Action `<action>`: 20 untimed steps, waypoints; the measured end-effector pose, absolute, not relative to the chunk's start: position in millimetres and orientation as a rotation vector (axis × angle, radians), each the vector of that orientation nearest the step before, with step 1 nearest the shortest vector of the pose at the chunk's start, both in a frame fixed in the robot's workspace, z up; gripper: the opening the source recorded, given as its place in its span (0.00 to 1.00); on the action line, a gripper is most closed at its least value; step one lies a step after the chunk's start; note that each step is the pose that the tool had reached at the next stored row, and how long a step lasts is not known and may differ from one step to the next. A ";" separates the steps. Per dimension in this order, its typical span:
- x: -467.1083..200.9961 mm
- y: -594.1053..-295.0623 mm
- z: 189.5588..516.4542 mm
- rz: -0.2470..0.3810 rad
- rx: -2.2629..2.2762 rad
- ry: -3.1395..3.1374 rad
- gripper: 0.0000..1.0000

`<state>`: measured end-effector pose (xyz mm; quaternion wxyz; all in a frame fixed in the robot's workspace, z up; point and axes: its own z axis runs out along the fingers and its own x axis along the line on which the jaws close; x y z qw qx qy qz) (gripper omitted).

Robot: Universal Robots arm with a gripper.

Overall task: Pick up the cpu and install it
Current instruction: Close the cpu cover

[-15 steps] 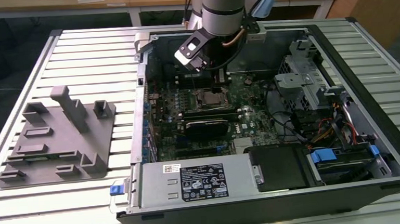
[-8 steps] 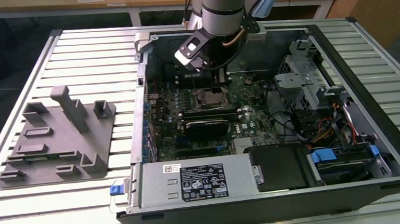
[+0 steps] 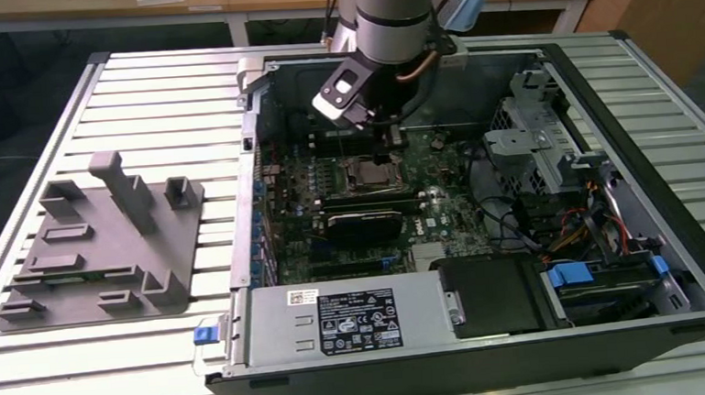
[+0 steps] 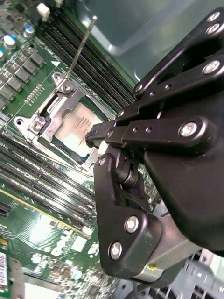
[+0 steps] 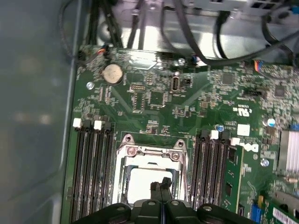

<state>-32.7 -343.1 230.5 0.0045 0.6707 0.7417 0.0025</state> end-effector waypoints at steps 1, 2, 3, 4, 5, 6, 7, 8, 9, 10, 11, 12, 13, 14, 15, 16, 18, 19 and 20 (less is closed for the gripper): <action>-32.7 -343.1 230.4 0.008 2.080 2.342 0.11; -32.7 -343.1 230.4 0.008 2.059 2.361 0.11; -32.7 -343.1 230.3 0.008 2.038 2.379 0.11; -32.7 -343.1 230.2 0.008 2.016 2.398 0.11; -32.7 -343.1 230.1 0.008 1.995 2.416 0.11; -32.7 -343.1 230.0 0.009 1.971 2.435 0.11; -32.7 -343.1 230.0 0.009 1.950 2.452 0.11; -32.7 -343.1 229.9 0.009 1.927 2.470 0.11; -32.7 -343.1 229.8 0.009 1.905 2.487 0.11; -32.7 -343.1 229.8 0.009 1.882 2.505 0.11; -32.7 -343.1 229.7 0.009 1.860 2.522 0.11; -32.7 -343.1 229.7 0.009 1.837 2.538 0.11; -32.7 -343.1 229.6 0.009 1.812 2.556 0.11; -32.7 -343.1 229.5 0.009 1.789 2.572 0.11; -32.7 -343.1 229.5 0.010 1.766 2.588 0.11; -32.7 -343.1 229.4 0.010 1.742 2.604 0.11; -32.7 -343.1 229.4 0.010 1.695 2.635 0.11; -32.7 -343.1 229.3 0.010 1.672 2.650 0.11; -32.7 -343.1 229.3 0.010 1.648 2.665 0.11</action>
